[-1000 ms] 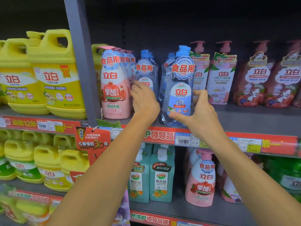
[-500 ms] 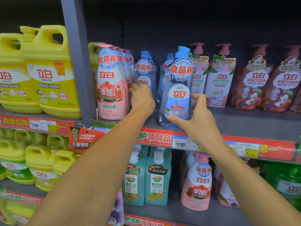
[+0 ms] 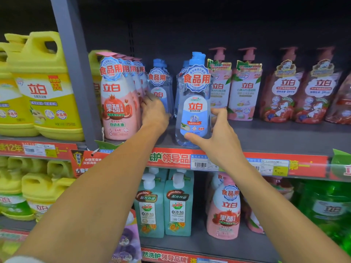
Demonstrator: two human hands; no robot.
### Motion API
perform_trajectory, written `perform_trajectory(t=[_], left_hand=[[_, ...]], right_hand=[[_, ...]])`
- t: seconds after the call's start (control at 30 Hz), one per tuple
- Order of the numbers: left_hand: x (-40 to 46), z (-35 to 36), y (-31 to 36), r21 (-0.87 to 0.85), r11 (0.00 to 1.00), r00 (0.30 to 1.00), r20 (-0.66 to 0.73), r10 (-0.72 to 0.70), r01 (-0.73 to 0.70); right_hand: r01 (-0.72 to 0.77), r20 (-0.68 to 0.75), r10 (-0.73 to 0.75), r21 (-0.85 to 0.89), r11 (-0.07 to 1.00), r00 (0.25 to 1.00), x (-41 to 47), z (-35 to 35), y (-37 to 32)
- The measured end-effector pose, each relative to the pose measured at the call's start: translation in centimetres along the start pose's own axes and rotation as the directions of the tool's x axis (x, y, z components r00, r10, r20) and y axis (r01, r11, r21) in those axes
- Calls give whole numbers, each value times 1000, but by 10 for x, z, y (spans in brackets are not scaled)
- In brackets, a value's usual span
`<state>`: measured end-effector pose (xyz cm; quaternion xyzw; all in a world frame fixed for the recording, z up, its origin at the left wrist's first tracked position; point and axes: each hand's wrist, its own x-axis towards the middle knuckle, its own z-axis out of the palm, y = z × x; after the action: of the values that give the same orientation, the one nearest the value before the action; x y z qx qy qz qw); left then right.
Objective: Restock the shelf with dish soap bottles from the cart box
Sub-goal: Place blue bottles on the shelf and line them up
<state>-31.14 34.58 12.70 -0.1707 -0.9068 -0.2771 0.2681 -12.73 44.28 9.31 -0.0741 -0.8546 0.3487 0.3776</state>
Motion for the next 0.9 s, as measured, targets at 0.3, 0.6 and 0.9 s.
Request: perform_trajectory(t=[0.3, 0.6, 0.9], left_hand=[[-29, -34, -11, -26, 994, 983, 144, 110, -107], [-102, -51, -45, 93, 856, 859, 119, 498, -509], [-110, -29, -54, 202, 853, 861, -77, 503, -480]], right_hand=[[-11, 18, 11, -25, 1000, 1000, 0, -4, -1], [-24, 10, 24, -25, 999, 1000, -3, -8, -4], [-59, -47, 52, -152, 987, 998, 6, 4, -12]])
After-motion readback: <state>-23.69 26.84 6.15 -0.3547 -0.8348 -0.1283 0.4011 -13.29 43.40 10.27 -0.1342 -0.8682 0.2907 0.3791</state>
